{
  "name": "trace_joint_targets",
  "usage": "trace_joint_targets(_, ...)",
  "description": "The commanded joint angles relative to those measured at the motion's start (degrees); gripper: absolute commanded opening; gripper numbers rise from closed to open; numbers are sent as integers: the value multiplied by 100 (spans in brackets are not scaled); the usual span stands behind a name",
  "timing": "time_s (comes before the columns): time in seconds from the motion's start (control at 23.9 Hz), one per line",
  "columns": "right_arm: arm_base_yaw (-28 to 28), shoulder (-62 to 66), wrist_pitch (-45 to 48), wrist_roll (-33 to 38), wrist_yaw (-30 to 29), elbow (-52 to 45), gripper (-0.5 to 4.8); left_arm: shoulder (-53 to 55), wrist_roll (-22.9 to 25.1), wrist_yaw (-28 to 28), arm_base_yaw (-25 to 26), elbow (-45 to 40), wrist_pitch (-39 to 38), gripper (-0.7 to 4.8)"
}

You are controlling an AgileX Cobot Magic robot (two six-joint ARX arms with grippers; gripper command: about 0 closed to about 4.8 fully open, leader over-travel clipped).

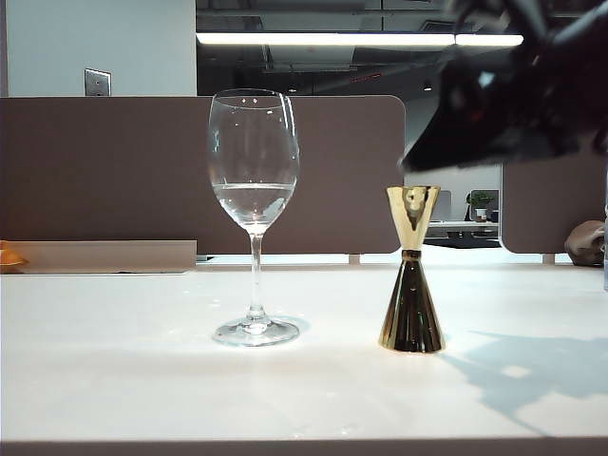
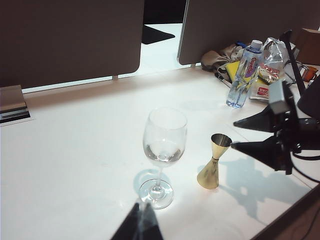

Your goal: Pick up the jigger and pour the water inside into the glass.

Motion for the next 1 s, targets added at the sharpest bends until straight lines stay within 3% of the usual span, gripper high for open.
trace_joint_targets(0.04, 7, -396, -603, 4, 118, 11, 360, 4, 4, 24, 11, 22, 74, -3)
trace_joint_targets(0.21, 9, -778, -841, 7, 197, -22, 355, 4, 4, 24, 11, 22, 74, -3)
trace_joint_targets(0.29, 7, -1237, -761, 4, 446, -199, 301, 4, 4, 26, 11, 22, 74, -3)
trace_joint_targets(0.38, -33, -1646, -750, 4, 612, -402, 301, 4, 4, 24, 11, 22, 74, -3)
trace_joint_targets(0.54, -483, -2312, -754, 11, 662, -833, 297, 4, 4, 26, 11, 22, 74, -3)
trace_joint_targets(0.75, -1233, -2940, -756, 452, 1003, -1185, 151, 7, 4, 26, 11, 22, 74, -3)
trace_joint_targets(0.96, -1788, -3276, -796, 634, 1384, -1294, 131, 4, 4, 26, 11, 22, 74, -3)
trace_joint_targets(1.0, -1856, -3305, -791, 632, 1447, -1309, 104, 4, 4, 26, 11, 22, 74, -3)
